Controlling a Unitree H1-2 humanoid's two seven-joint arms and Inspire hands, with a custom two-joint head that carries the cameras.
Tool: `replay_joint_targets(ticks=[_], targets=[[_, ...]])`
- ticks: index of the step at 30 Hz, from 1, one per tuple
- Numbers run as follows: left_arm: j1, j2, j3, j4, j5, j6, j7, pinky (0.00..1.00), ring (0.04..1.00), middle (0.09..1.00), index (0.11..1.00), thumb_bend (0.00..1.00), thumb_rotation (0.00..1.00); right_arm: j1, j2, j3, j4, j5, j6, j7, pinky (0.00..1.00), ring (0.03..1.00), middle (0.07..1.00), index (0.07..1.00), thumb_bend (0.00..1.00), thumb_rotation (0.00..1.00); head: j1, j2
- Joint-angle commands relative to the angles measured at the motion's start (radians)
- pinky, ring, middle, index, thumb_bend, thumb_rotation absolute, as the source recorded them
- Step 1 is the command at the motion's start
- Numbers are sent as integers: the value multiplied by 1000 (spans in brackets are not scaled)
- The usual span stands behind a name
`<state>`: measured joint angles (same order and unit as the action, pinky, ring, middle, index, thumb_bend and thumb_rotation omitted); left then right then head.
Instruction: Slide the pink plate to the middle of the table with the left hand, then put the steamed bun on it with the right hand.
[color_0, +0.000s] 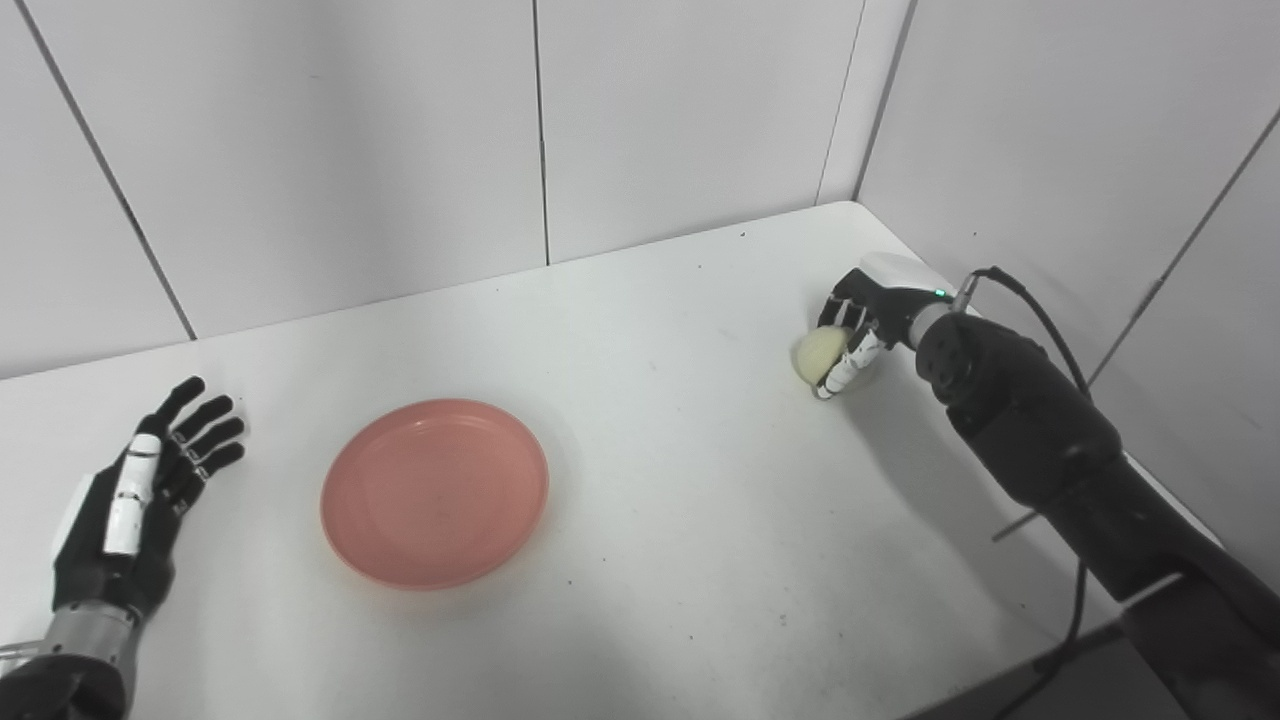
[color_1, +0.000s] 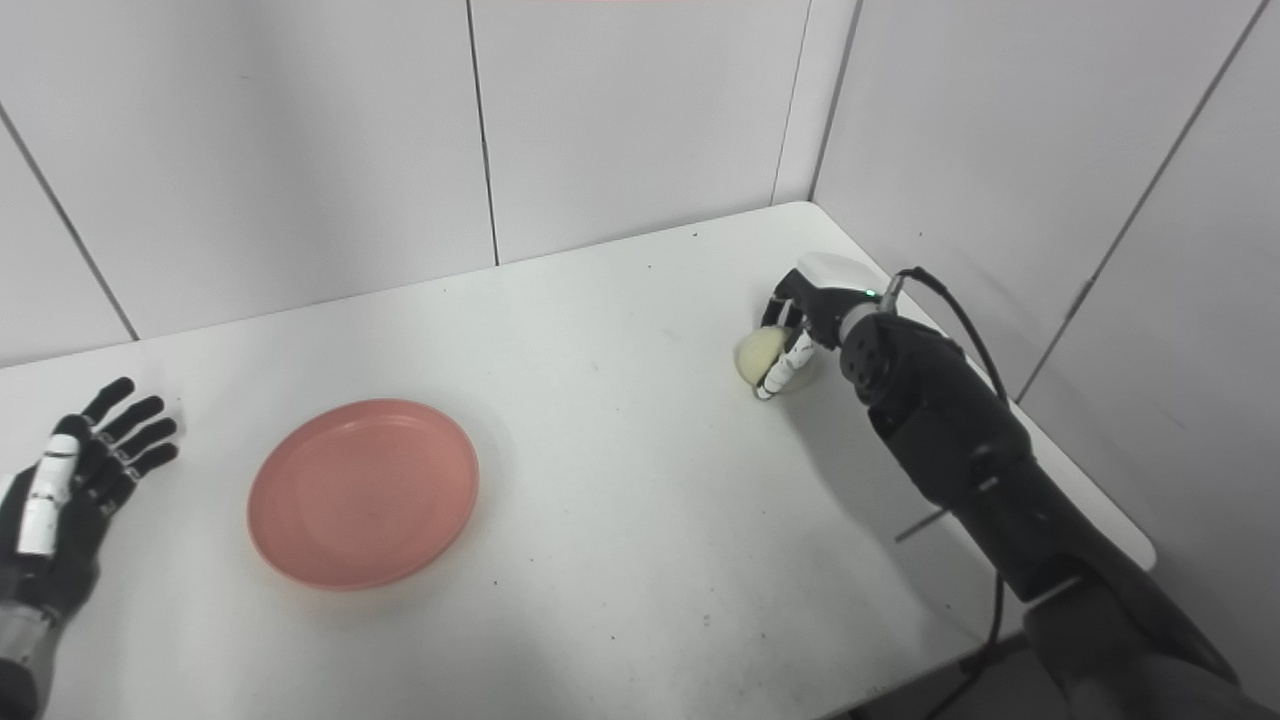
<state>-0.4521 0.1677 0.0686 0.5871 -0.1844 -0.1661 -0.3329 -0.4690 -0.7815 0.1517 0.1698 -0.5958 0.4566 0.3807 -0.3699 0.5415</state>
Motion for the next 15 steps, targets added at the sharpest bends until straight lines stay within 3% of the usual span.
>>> replay_joint_targets(ticks=[1, 5, 11, 15], targets=[[160, -46, -26, 26, 20, 46, 25, 836, 851, 871, 880, 544, 935, -62, -27, -31, -81, 8, -19, -10, 429, 481, 457, 539, 514, 0, 26, 0], [197, -67, -46, -50, 57, 53, 64, 841, 862, 878, 889, 553, 931, -80, -5, -19, -146, 21, -79, -27, 386, 436, 444, 547, 512, 0, 76, 2], [234, -108, -78, -154, 115, 99, 133, 854, 877, 895, 907, 532, 964, -141, 39, 36, -209, 3, -73, 13, 398, 452, 452, 544, 513, 0, 205, 6], [233, -138, -101, -196, 153, 140, 177, 878, 892, 911, 924, 497, 999, -188, 102, 74, -230, -12, -63, 20, 390, 443, 452, 541, 514, 0, 279, 10]])
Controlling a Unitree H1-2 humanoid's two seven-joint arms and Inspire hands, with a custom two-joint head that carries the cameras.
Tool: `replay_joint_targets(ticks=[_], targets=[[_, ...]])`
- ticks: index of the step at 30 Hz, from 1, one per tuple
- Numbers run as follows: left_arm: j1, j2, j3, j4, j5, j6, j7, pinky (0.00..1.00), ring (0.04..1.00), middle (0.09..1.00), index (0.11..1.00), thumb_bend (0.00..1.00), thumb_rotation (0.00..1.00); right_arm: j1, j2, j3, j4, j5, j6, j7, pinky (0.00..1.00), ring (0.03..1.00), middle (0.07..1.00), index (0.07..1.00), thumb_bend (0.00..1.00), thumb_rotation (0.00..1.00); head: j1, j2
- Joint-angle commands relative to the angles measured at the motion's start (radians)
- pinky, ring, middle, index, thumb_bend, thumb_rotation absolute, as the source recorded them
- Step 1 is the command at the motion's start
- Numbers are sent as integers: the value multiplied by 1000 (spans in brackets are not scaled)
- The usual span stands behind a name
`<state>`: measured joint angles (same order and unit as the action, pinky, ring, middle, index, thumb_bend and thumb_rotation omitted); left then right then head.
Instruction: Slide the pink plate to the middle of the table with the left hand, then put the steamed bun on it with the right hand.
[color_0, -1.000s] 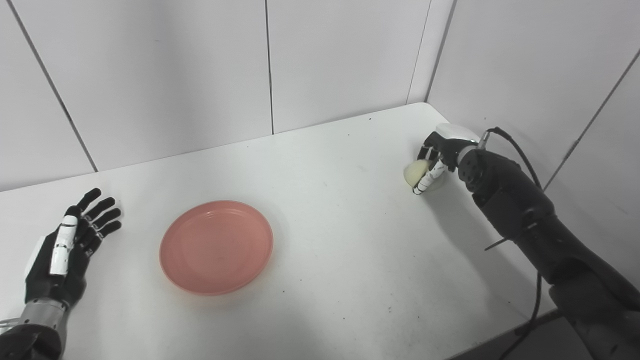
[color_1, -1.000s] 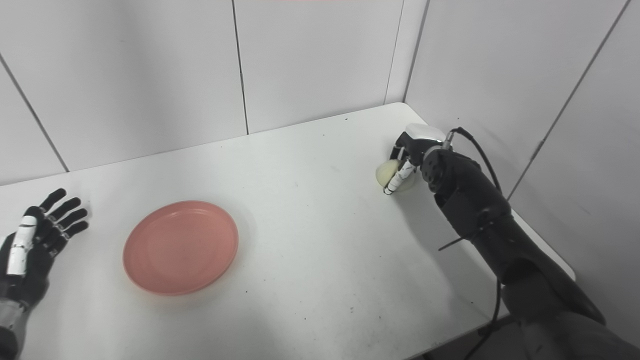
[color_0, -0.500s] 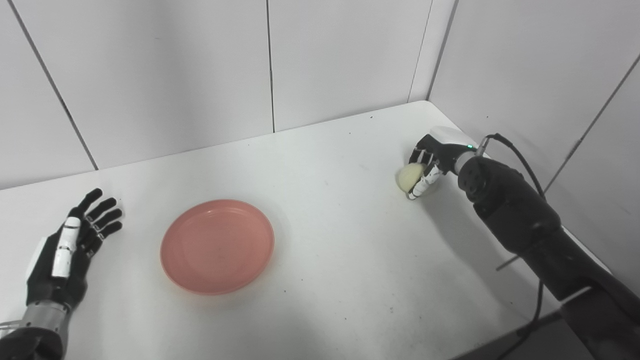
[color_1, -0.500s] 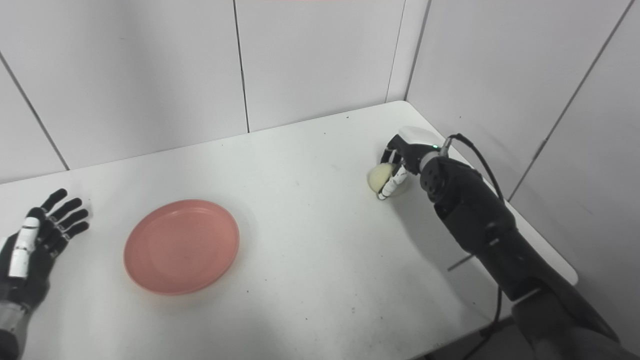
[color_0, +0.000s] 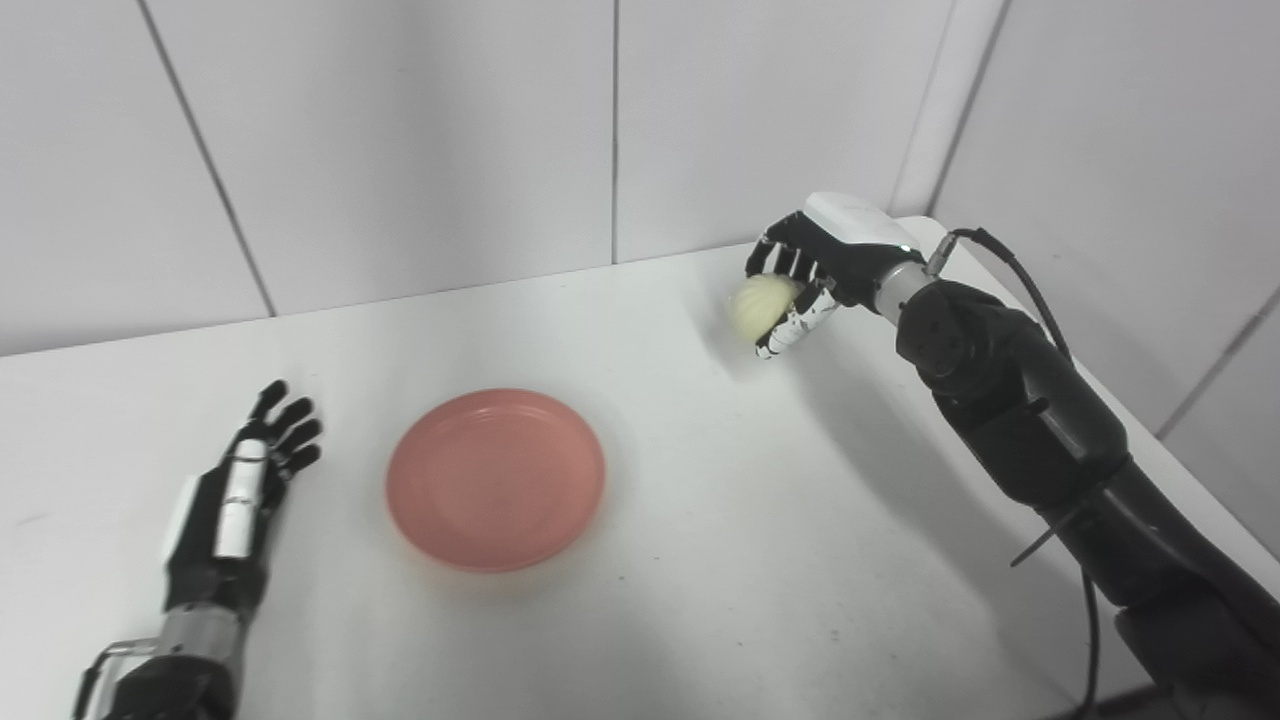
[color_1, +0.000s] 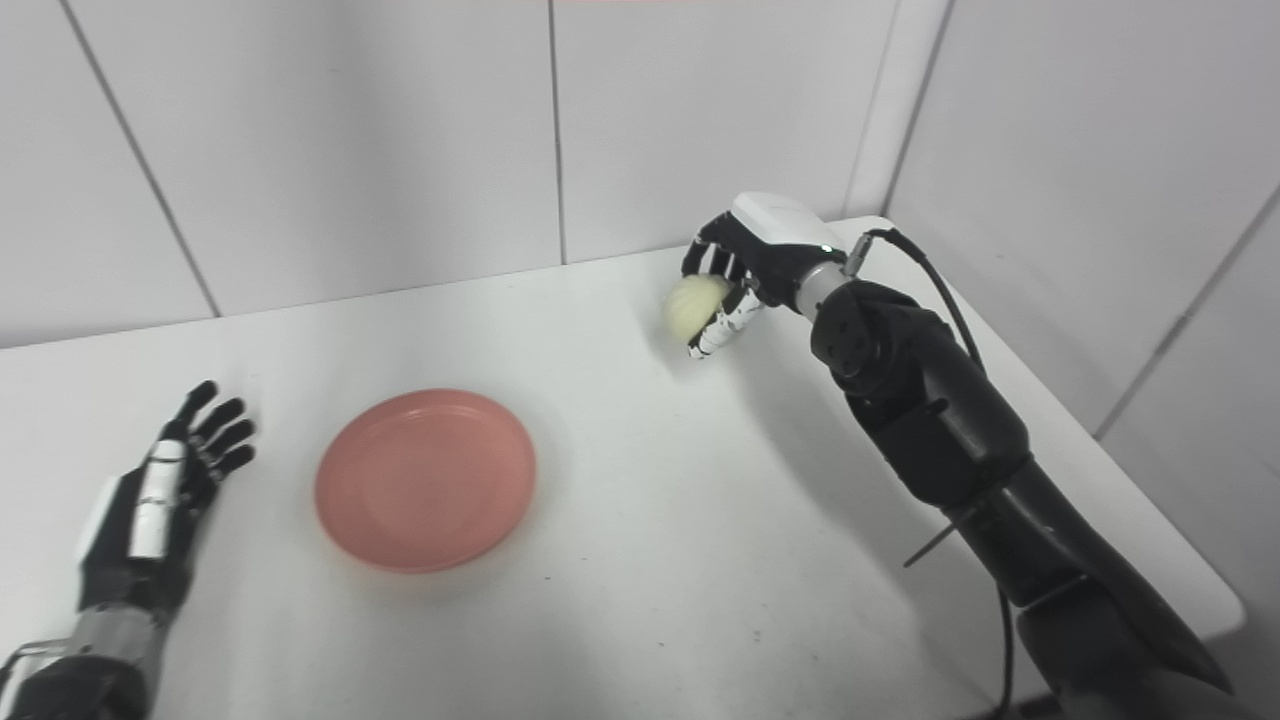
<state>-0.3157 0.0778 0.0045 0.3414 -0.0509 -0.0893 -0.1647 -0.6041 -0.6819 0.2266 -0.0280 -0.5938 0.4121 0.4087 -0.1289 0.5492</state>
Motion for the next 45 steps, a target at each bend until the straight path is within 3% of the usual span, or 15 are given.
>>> replay_joint_targets(ticks=[1, 8, 18, 28, 37, 45], targets=[[96, -53, -43, 43, 28, 70, 17, 881, 896, 915, 929, 480, 1000, -62, 15, 5, -30, -15, -21, -6, 392, 447, 452, 540, 515, 0, 38, 2], [79, -85, -78, 45, 60, 98, 60, 911, 916, 935, 953, 467, 1000, -123, 94, 37, 41, 8, -95, -3, 367, 433, 444, 537, 518, 0, 150, 11], [51, -103, -107, 71, 72, 106, 88, 917, 923, 936, 951, 448, 1000, -182, 180, 107, -8, -1, -94, 68, 367, 443, 461, 528, 517, 0, 245, 25], [41, -116, -118, 67, 84, 126, 106, 883, 906, 919, 934, 423, 1000, -192, 255, 152, -26, 25, -133, 118, 382, 474, 471, 515, 520, 0, 252, 37], [41, -117, -129, 60, 84, 136, 105, 888, 902, 921, 938, 425, 1000, -195, 304, 210, -58, -23, -90, 167, 370, 462, 464, 524, 520, 0, 256, 49], [44, -120, -134, 41, 82, 150, 112, 888, 903, 920, 939, 429, 1000, -187, 328, 237, -46, -49, -96, 205, 350, 444, 443, 538, 517, 0, 256, 65]])
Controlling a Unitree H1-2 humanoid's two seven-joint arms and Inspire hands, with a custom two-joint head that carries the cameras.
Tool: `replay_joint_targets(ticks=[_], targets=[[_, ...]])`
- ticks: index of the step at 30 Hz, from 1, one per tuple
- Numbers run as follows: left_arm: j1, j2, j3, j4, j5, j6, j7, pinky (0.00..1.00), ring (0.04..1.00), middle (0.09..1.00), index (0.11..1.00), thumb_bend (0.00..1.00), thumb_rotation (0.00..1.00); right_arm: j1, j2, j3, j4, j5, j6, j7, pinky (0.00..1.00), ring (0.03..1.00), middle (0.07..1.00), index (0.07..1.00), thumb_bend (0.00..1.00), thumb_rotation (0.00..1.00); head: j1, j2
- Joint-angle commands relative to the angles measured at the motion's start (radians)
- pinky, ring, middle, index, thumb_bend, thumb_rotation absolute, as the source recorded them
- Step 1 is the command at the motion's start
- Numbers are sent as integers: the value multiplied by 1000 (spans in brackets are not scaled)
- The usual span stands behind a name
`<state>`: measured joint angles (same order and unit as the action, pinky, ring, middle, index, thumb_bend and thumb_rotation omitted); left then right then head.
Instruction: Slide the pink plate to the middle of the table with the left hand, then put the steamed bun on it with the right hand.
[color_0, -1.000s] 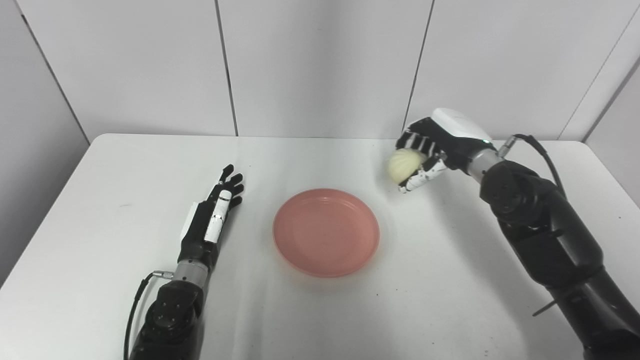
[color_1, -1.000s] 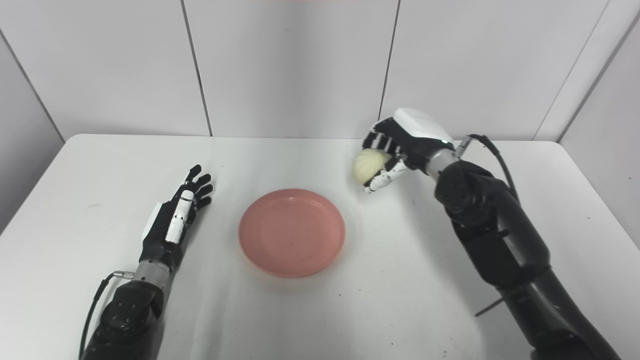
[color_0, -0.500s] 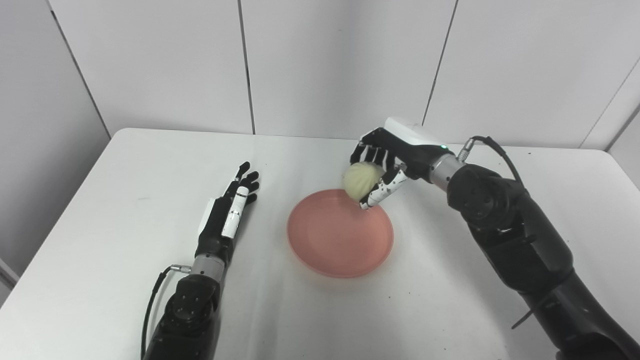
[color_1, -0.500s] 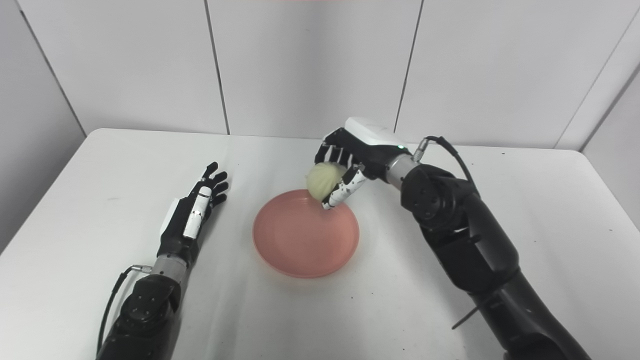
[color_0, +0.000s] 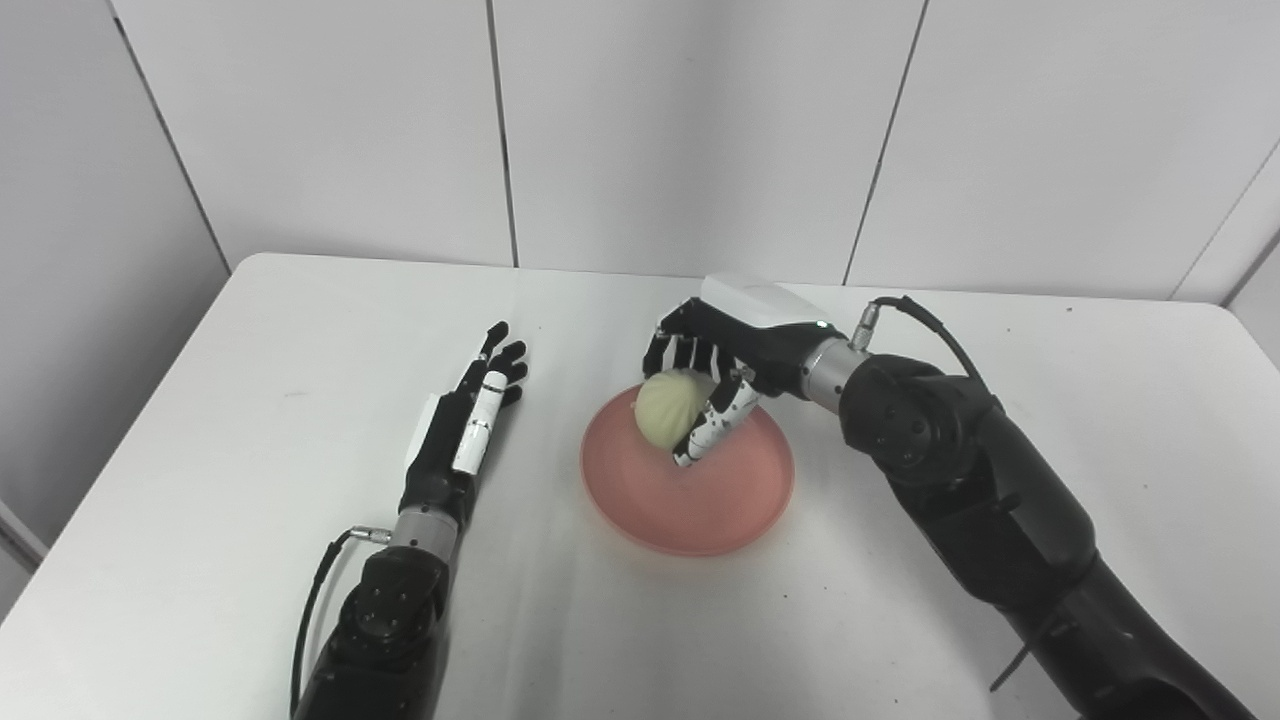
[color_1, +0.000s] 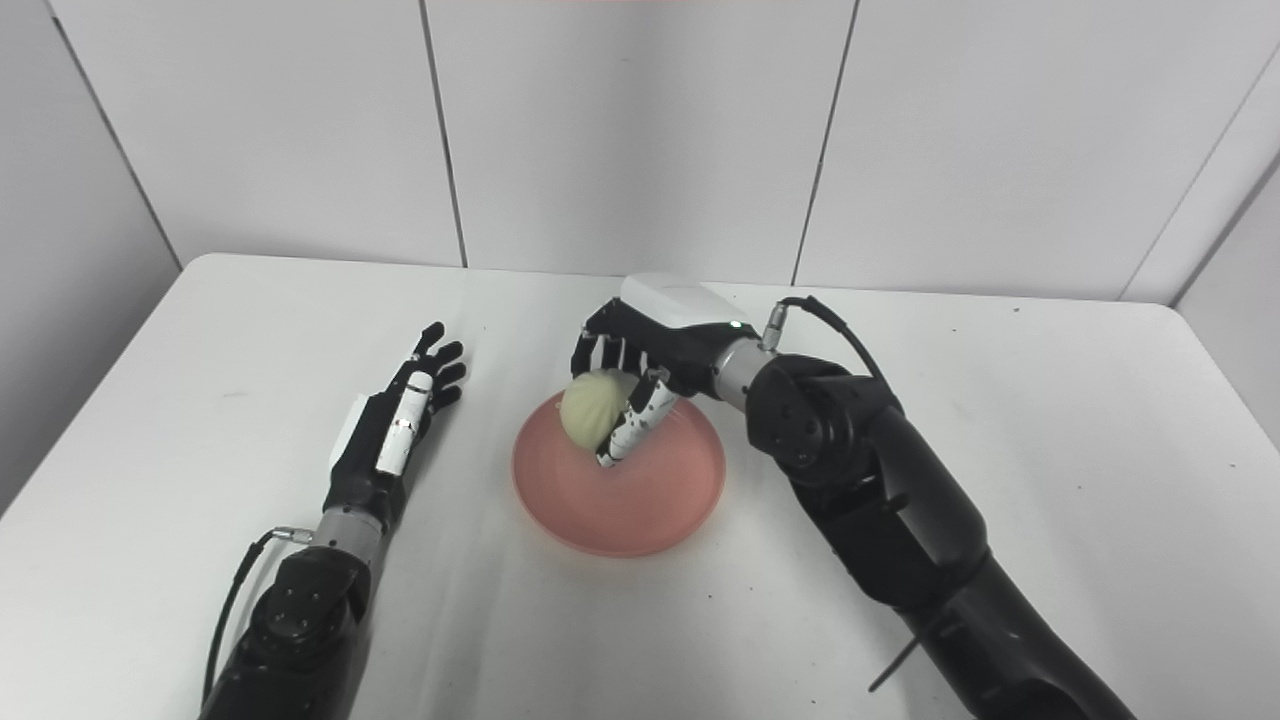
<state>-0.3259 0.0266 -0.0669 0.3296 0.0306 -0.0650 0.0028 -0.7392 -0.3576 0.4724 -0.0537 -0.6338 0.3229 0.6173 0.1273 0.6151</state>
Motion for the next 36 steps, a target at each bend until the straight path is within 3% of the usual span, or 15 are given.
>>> replay_joint_targets(ticks=[1, 22, 30, 32, 36], targets=[[55, -69, -64, 49, 1, 128, -54, 888, 904, 920, 940, 429, 1000, -51, 4, -8, -18, -11, -8, -2, 351, 444, 444, 538, 518, 0, 0, -1], [63, -61, -77, 7, 1, 161, -52, 882, 910, 921, 940, 418, 1000, -31, 26, 33, 111, -75, -23, -6, 268, 360, 404, 526, 518, 0, -7, 25], [64, -60, -81, 4, 0, 162, -53, 876, 907, 917, 936, 416, 1000, -31, 35, 61, 185, -110, -80, -53, 266, 353, 410, 536, 515, 0, -8, 28], [63, -60, -82, 5, 0, 165, -53, 875, 907, 919, 937, 416, 1000, -31, 34, 63, 194, -116, -90, -58, 265, 352, 466, 499, 523, 0, -8, 28], [62, -59, -84, 6, 5, 159, -49, 872, 906, 915, 933, 419, 1000, -31, 30, 64, 187, -128, -90, -61, 262, 350, 480, 492, 526, 0, -9, 28]])
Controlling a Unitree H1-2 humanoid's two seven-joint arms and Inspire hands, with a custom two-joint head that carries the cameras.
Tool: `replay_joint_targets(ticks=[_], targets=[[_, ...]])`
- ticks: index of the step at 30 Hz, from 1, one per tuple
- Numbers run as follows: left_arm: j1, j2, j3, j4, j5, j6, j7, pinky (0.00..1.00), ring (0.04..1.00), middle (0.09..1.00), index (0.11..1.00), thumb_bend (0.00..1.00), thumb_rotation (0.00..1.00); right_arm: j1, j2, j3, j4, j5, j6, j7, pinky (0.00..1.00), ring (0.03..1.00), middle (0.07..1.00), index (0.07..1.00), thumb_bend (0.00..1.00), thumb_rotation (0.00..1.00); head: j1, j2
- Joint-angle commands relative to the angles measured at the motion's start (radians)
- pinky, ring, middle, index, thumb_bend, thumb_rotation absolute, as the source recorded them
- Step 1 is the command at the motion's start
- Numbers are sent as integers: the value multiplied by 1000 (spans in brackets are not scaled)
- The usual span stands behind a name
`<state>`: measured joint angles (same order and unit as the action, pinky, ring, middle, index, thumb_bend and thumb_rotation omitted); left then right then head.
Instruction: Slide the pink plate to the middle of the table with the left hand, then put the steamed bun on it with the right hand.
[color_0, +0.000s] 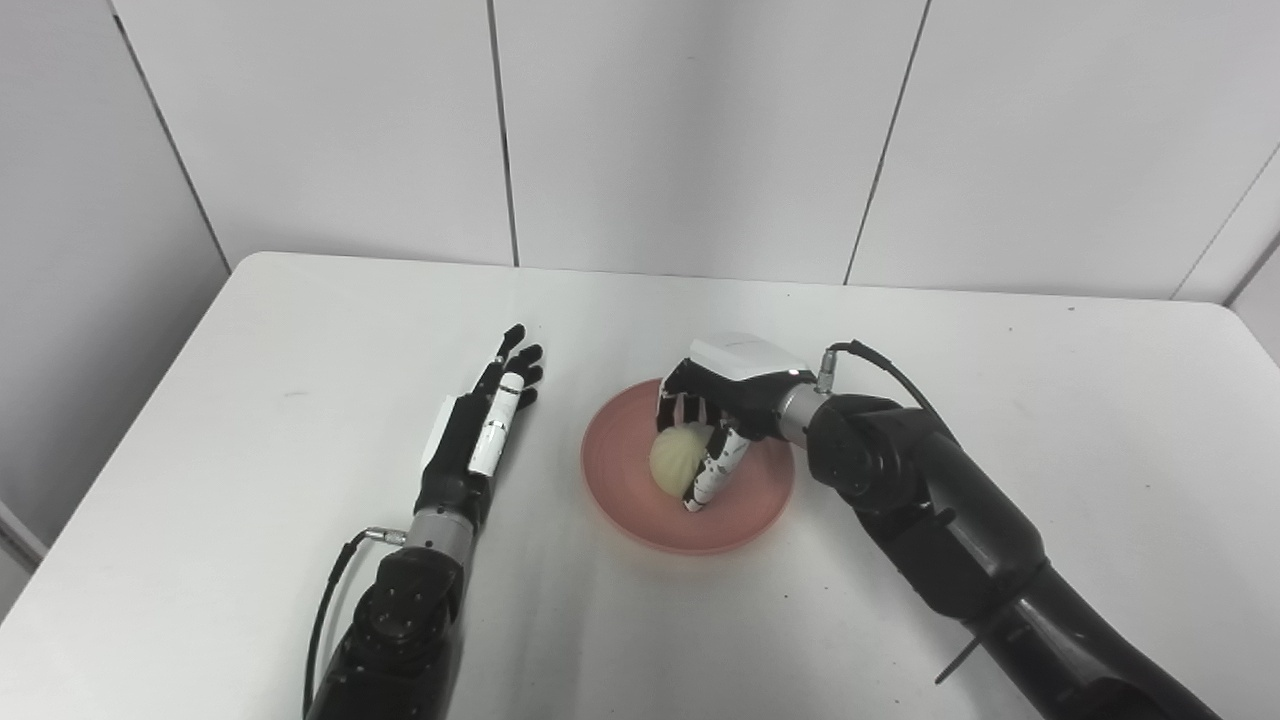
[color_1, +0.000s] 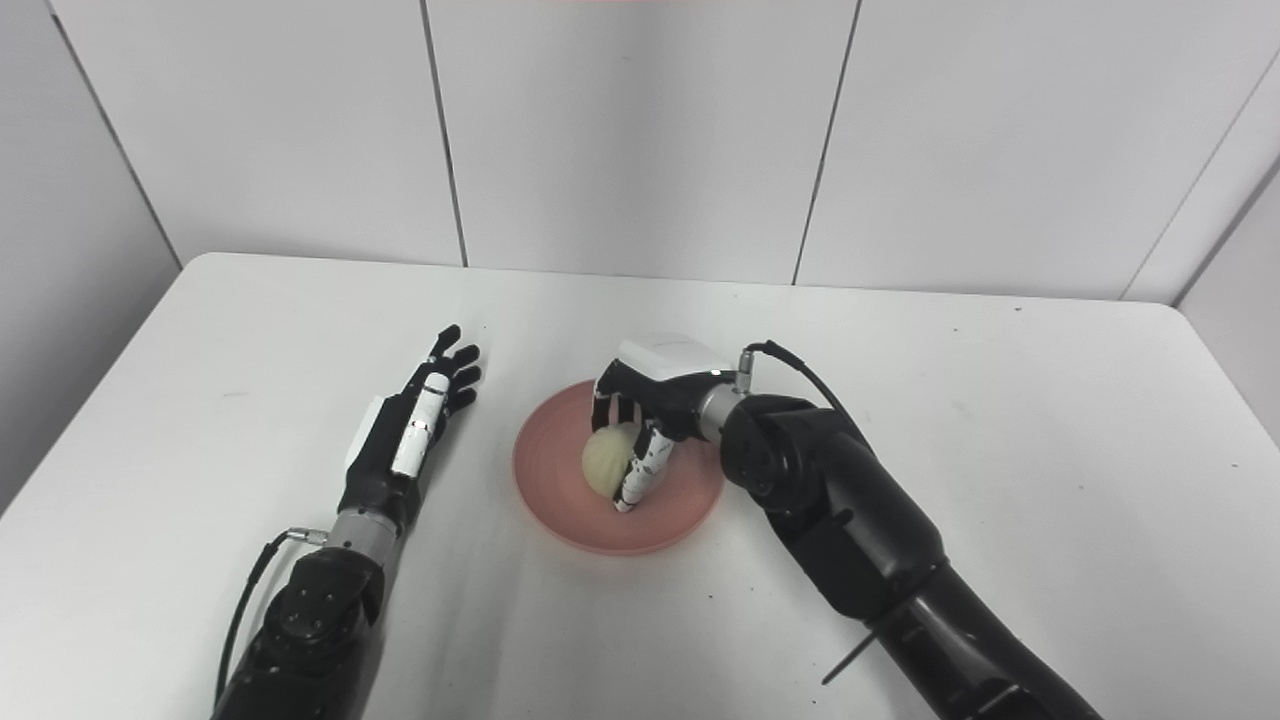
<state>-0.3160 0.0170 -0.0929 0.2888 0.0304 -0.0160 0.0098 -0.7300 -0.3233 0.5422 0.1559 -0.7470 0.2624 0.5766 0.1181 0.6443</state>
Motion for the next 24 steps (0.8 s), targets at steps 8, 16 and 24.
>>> replay_joint_targets(ticks=[8, 16, 24], targets=[[52, -46, -60, 47, 5, 107, -59, 873, 908, 916, 935, 414, 1000, -56, -20, -18, -137, -22, 46, 103, 573, 766, 852, 881, 829, 471, 0, -1], [51, -47, -58, 45, -1, 111, -61, 873, 904, 919, 934, 419, 1000, -68, -17, -38, -220, -27, 89, 189, 628, 869, 949, 964, 922, 565, 0, 2], [49, -48, -52, 54, -13, 116, -64, 887, 905, 921, 937, 439, 1000, -84, -26, -59, -292, -28, 129, 252, 621, 871, 956, 969, 961, 556, -3, 1]])
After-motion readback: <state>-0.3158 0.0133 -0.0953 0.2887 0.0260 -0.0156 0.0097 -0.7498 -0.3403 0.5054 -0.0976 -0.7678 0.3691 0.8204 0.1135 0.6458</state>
